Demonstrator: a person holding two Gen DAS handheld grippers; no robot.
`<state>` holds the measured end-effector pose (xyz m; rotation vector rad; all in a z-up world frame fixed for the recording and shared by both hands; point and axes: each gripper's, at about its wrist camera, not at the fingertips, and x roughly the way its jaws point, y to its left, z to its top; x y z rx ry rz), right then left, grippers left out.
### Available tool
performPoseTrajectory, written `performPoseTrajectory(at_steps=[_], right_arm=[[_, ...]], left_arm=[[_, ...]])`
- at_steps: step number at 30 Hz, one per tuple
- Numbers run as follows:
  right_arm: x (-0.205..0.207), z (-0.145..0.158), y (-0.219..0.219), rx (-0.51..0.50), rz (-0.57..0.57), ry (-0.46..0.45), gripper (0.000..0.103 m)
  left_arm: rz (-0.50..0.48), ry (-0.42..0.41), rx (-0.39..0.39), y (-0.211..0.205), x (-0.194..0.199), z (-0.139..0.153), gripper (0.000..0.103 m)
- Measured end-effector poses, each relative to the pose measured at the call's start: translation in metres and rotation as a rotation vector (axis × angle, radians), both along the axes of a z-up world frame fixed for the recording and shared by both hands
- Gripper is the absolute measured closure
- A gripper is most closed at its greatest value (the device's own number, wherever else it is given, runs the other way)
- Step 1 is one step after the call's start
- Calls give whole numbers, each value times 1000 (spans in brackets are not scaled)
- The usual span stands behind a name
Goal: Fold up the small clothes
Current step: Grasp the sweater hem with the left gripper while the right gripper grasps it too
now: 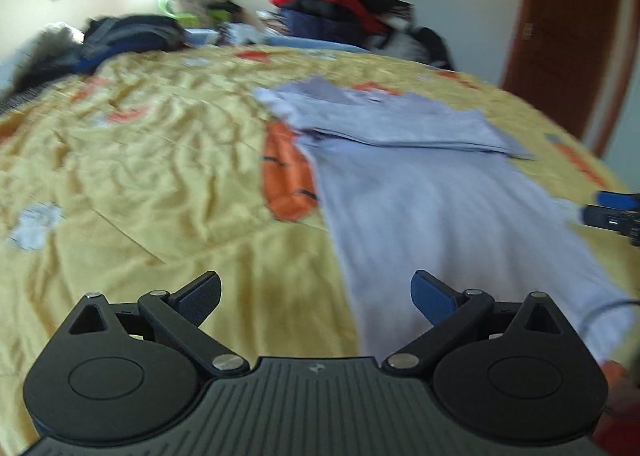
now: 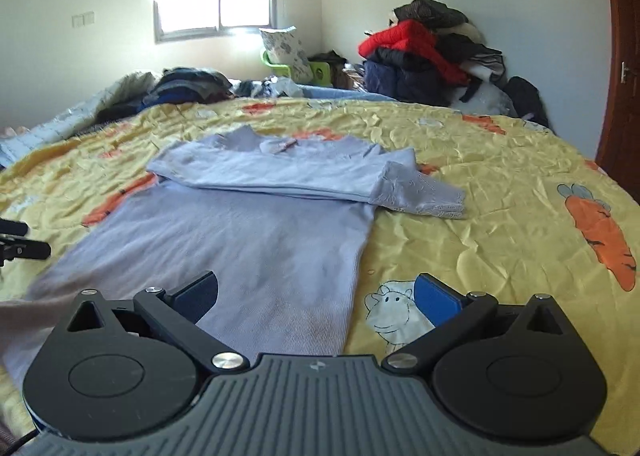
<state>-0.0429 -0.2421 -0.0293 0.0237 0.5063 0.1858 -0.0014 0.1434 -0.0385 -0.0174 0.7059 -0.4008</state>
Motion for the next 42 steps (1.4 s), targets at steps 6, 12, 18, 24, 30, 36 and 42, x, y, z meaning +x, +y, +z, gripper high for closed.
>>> performPoseTrajectory(at_steps=[6, 12, 18, 24, 30, 36, 42], right_arm=[[-11, -3, -26, 149, 96, 133, 0], [-21, -11, -38, 238, 161, 229, 0], [-28, -17, -45, 284, 202, 297, 0], [-35, -17, -53, 337, 265, 324, 0], [-43, -18, -57, 385, 346, 354, 0], [-42, -24, -72, 541, 367, 415, 15], [-48, -36, -87, 708, 345, 444, 32]], left_arm=[[-128, 170, -101, 12, -18, 4, 1], [-200, 321, -210, 17, -24, -2, 1], [-198, 405, -323, 19, -19, -12, 2], [-215, 470, -464, 18, -14, -20, 2], [-233, 468, -513, 9, -10, -24, 2], [-227, 461, -543, 9, -7, -28, 8], [-223, 476, -586, 18, -6, -34, 23]])
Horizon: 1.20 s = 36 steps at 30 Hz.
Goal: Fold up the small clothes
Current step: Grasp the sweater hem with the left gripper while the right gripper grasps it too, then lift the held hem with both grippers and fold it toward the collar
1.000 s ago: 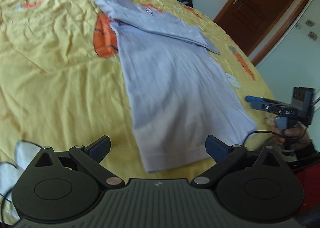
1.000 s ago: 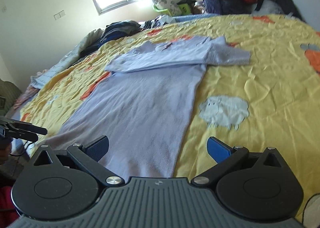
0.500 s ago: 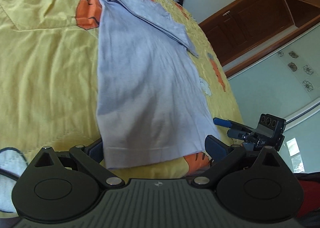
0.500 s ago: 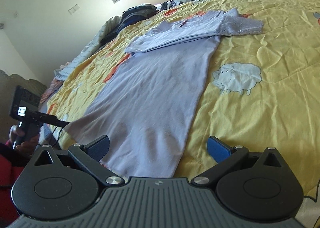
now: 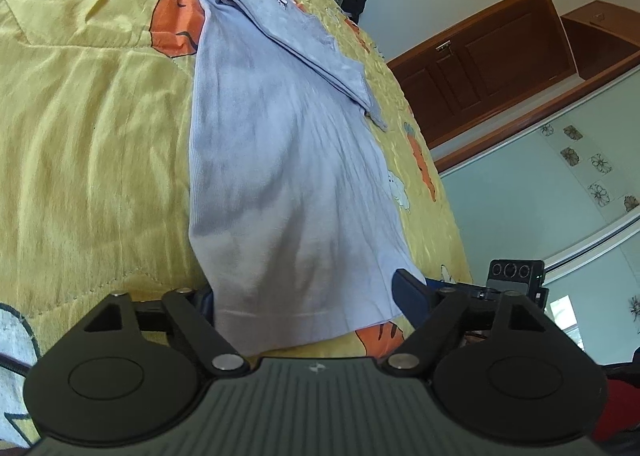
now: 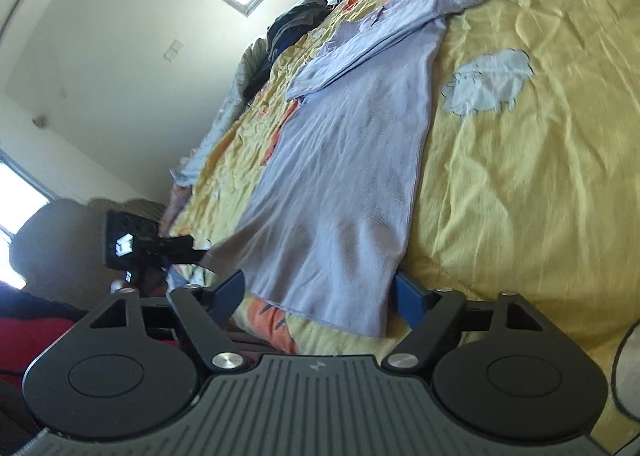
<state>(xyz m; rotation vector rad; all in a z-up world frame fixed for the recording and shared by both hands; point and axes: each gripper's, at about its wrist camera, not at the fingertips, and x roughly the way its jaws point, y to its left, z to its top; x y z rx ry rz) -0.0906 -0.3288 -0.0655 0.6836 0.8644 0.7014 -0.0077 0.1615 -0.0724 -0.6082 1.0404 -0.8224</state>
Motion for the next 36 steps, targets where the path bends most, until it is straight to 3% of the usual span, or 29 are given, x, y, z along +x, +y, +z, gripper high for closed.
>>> performPoseTrajectory(at_steps=[3, 6, 8, 9, 10, 16, 18, 32, 34, 36], right_arm=[[5, -7, 0, 68, -16, 34, 43], [12, -15, 14, 43, -6, 64, 70], [15, -22, 21, 28, -8, 87, 93], [15, -23, 22, 38, -14, 91, 95], [16, -25, 23, 49, -21, 94, 96], [9, -24, 23, 28, -39, 85, 96], [9, -23, 25, 13, -37, 87, 96], [13, -2, 39, -52, -20, 32, 95], [13, -3, 40, -64, -20, 36, 95], [13, -6, 40, -75, -24, 43, 95]], left_arm=[[0, 5, -17, -1, 1, -2, 26], [-10, -12, -9, -3, -2, -1, 26], [-10, -17, -8, -3, -3, -1, 27], [-5, -16, -1, -2, -3, -1, 36], [2, -11, 12, -2, -3, -2, 48], [42, 3, 69, 3, -3, -8, 87], [39, -6, 97, -2, -3, -9, 93], [43, -173, 211, -22, -15, 10, 99], [47, -181, 263, -28, -16, 8, 99], [43, -178, 250, -28, -17, 5, 99]])
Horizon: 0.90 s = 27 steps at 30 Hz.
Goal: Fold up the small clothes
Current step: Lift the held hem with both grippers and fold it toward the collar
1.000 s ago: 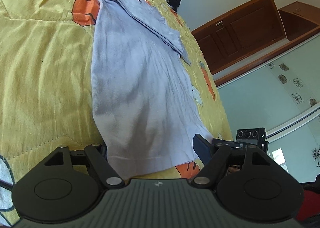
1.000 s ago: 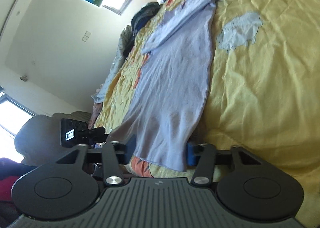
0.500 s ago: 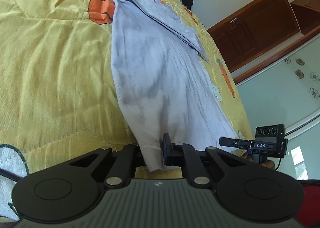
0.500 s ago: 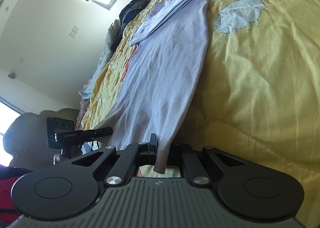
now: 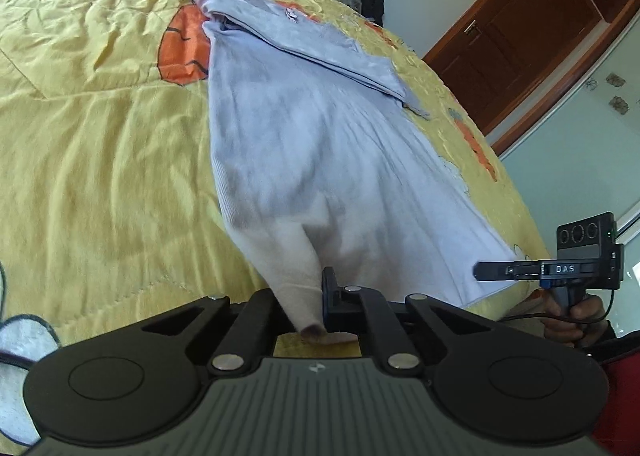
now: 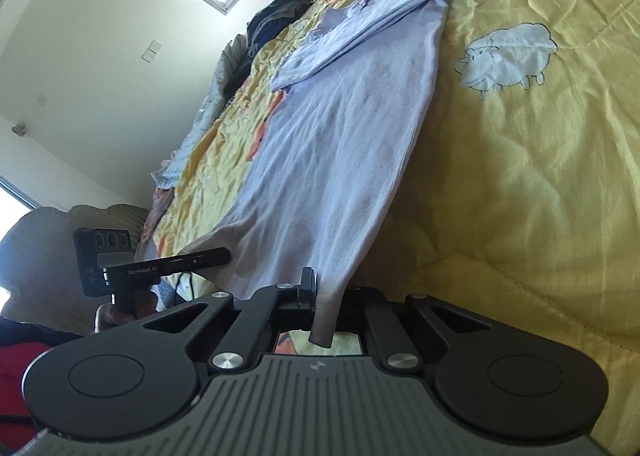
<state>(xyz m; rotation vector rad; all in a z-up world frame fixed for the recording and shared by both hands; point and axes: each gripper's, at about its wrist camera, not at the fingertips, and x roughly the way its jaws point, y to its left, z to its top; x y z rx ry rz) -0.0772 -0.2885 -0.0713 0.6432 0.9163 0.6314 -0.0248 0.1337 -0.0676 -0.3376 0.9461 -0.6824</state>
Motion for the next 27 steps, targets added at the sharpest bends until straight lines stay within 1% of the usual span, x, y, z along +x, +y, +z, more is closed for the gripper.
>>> performPoseTrajectory(at_steps=[6, 8, 10, 12, 14, 15, 16, 17, 19, 22, 24, 27], right_arm=[[0, -8, 0, 9, -10, 17, 95], [-1, -10, -1, 15, -11, 18, 95], [-2, -11, -2, 22, -12, 19, 95], [-3, -11, -3, 30, -12, 21, 95], [-3, -13, -4, 36, -13, 23, 95], [-2, -13, -4, 39, -13, 23, 95], [-3, -13, -5, 40, -14, 23, 95], [-3, -13, -5, 42, -15, 22, 95], [-3, -14, -6, 45, -17, 24, 95], [-4, -12, -5, 31, -20, 18, 95], [-5, -8, -1, 10, -22, 7, 95], [-6, -4, 0, 16, -23, -4, 95]], left_arm=[[44, 44, -44, 2, 3, -4, 96], [61, 65, -91, 4, 6, -8, 91], [64, 76, -137, 6, 8, -11, 78], [55, 77, -159, 6, 7, -10, 72], [49, 48, -124, 4, 2, -6, 73], [53, 34, -104, 1, 0, -4, 81], [55, 29, -80, -1, -1, -3, 98], [60, 30, -57, -3, -2, -4, 99], [69, 22, -44, -6, -5, -4, 99], [74, -18, -21, -8, -9, 2, 100], [75, -41, -22, -9, -11, 7, 100], [78, -58, -33, -7, -10, 11, 100]])
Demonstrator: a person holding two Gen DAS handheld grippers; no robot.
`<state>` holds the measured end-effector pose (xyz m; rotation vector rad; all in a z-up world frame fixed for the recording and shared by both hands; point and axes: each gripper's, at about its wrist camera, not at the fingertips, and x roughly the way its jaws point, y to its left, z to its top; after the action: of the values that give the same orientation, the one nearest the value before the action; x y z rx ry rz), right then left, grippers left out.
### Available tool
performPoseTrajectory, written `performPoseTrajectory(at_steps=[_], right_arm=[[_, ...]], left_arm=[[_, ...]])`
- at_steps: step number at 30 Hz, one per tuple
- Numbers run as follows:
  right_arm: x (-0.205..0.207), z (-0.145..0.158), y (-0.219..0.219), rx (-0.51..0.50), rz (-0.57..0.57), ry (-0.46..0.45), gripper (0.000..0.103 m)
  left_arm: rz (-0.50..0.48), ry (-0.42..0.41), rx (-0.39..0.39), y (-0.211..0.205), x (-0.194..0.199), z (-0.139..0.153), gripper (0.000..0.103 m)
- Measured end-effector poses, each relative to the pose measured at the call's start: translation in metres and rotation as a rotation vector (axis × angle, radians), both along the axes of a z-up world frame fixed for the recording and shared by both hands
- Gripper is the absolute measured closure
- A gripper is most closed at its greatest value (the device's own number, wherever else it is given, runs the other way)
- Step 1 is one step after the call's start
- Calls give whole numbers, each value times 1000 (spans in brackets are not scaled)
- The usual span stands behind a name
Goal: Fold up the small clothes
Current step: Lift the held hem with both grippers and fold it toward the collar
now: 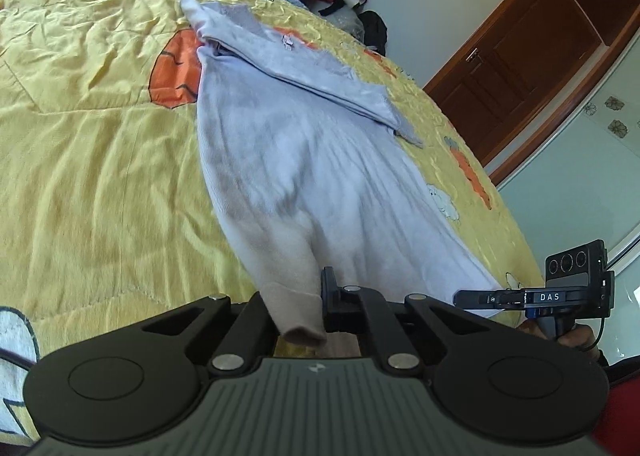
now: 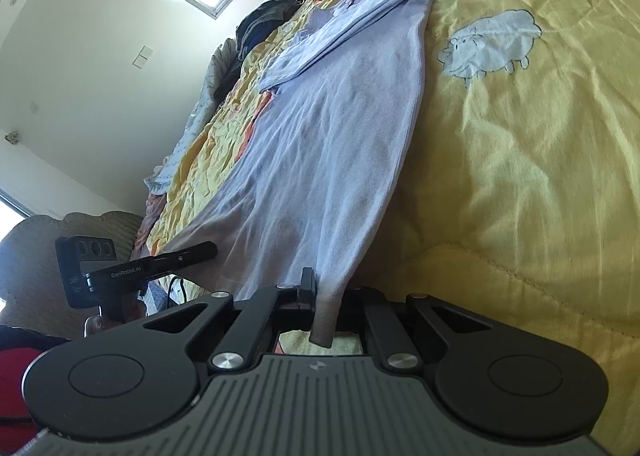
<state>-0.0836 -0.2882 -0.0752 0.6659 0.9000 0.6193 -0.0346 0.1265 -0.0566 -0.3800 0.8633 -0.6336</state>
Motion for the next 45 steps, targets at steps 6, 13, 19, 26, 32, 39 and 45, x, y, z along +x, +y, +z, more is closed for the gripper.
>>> performPoseTrajectory(at_steps=[6, 13, 19, 26, 32, 39, 45], right_arm=[[1, 16, -1, 29, 15, -37, 95], [7, 30, -5, 68, 10, -74, 95], [19, 45, -8, 91, -6, -121, 95], [39, 64, -6, 87, -16, -179, 95], [50, 72, -4, 84, -37, -218, 95], [68, 79, -7, 45, -110, -256, 95], [82, 74, -6, 15, -171, -260, 95]], left_arm=[[-4, -15, -57, 3, 1, 5, 100], [3, -35, -130, 10, 8, 17, 100], [29, -55, -176, 16, 19, 31, 100], [66, -89, -168, 17, 33, 46, 100], [84, -127, -166, 14, 42, 57, 100], [107, -163, -154, 6, 58, 69, 100], [176, -142, -44, -8, 74, 71, 100]])
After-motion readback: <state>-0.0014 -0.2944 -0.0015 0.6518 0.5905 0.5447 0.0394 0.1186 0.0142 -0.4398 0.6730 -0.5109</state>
